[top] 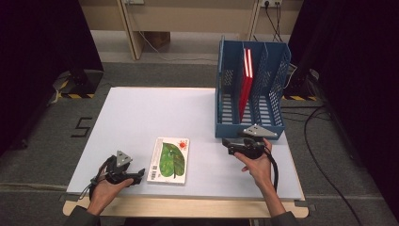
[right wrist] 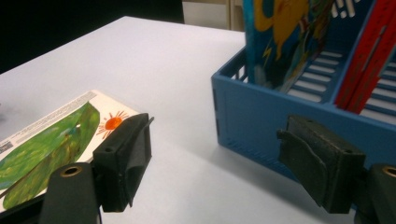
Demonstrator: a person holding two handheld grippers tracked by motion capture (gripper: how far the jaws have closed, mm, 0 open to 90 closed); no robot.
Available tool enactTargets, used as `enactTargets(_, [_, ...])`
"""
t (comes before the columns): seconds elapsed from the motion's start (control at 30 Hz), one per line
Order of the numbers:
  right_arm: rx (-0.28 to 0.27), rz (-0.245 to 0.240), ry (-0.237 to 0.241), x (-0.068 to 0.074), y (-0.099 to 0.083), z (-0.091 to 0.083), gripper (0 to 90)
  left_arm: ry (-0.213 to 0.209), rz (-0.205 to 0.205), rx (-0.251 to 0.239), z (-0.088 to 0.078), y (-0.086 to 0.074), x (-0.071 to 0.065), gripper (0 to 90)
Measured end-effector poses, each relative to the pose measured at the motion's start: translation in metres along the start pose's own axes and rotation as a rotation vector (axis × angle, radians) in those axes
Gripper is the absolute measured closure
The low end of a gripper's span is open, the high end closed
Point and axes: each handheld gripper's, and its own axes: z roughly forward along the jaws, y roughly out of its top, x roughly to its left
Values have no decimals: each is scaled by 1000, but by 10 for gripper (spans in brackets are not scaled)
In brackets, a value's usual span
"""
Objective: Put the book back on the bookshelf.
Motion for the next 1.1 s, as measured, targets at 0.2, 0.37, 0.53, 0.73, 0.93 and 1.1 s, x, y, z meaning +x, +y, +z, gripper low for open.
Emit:
enactTargets(0.2, [26, 0, 24, 7, -6, 7, 249, -6, 0, -1, 0, 0, -1, 187])
enactTargets(0.37, [37, 3, 36, 10, -8, 10, 249, -8, 3, -1, 1, 0, -2, 187])
enactTargets(0.53, [41, -2, 43, 11, -9, 11, 249, -14, 14, -3, 1, 1, -5, 192])
enactTargets(0.73, [42, 15, 52, 10, -10, 13, 250, -30, 17, -8, 2, 2, -8, 199])
enactTargets(0.93, [49, 14, 61, 12, -10, 14, 251, -26, 32, -10, 1, 3, -12, 218])
enactTargets(1.1, [51, 14, 62, 13, -10, 15, 252, -22, 43, -9, 1, 3, -13, 240])
